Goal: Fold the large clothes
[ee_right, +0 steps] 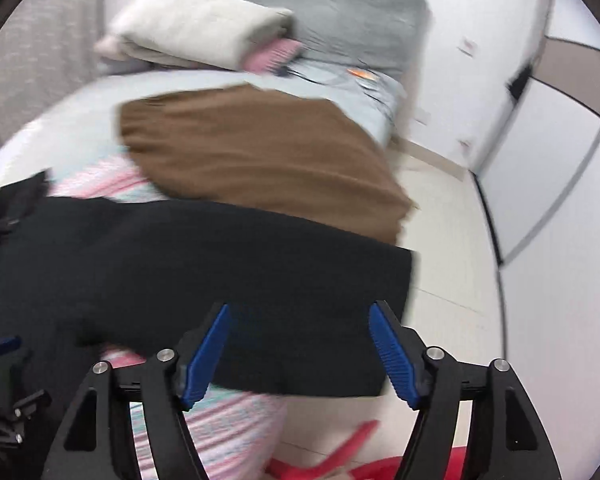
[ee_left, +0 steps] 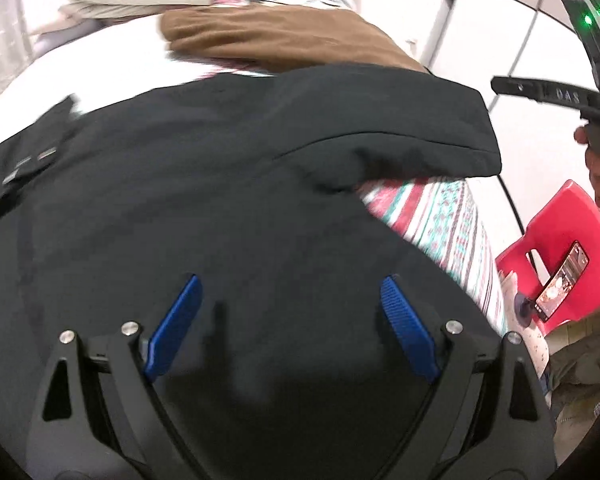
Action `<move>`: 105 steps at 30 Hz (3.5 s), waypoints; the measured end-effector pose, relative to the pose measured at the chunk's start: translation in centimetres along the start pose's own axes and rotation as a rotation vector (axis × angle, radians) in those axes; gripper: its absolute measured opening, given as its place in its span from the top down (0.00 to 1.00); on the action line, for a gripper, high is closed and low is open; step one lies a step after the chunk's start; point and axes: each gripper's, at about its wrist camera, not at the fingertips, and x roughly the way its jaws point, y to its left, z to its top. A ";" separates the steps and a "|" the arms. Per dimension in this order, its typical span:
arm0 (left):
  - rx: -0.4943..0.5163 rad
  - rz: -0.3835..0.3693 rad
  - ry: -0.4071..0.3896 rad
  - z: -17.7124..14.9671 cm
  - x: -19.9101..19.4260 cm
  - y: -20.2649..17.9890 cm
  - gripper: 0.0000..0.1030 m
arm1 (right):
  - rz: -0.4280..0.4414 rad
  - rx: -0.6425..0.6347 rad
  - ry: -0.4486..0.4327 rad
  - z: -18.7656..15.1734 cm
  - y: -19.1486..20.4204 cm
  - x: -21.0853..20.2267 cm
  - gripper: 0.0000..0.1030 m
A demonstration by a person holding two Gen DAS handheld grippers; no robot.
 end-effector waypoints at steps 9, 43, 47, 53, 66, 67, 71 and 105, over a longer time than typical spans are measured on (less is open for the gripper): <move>-0.134 0.290 -0.005 -8.8 -11.4 13.5 0.12 | 0.226 0.035 0.035 -1.5 11.7 -1.6 0.22; -0.655 1.055 -0.276 -23.1 -30.7 45.0 0.86 | 0.310 -0.150 0.147 -9.0 26.0 2.2 0.22; -0.680 1.204 -0.158 -24.8 -31.6 48.7 0.86 | 0.283 -0.145 0.136 -9.0 25.5 2.2 0.22; -0.694 1.324 0.049 -26.7 -27.2 53.7 0.85 | 0.277 -0.137 0.141 -9.0 25.2 2.9 0.22; -0.713 0.862 -0.215 -21.2 -25.7 40.3 0.18 | 0.263 -0.134 0.111 -8.6 25.2 3.0 0.22; -0.690 0.788 -0.234 -20.3 -24.5 38.3 0.17 | 0.253 -0.151 0.101 -8.8 25.3 3.1 0.22; -0.650 0.512 -0.282 -19.4 -18.5 32.0 0.17 | 0.269 -0.186 0.062 -9.5 25.0 3.8 0.19; -0.624 0.159 -0.037 -15.4 -7.1 22.4 0.01 | 0.576 0.404 0.123 -7.6 5.0 10.5 0.15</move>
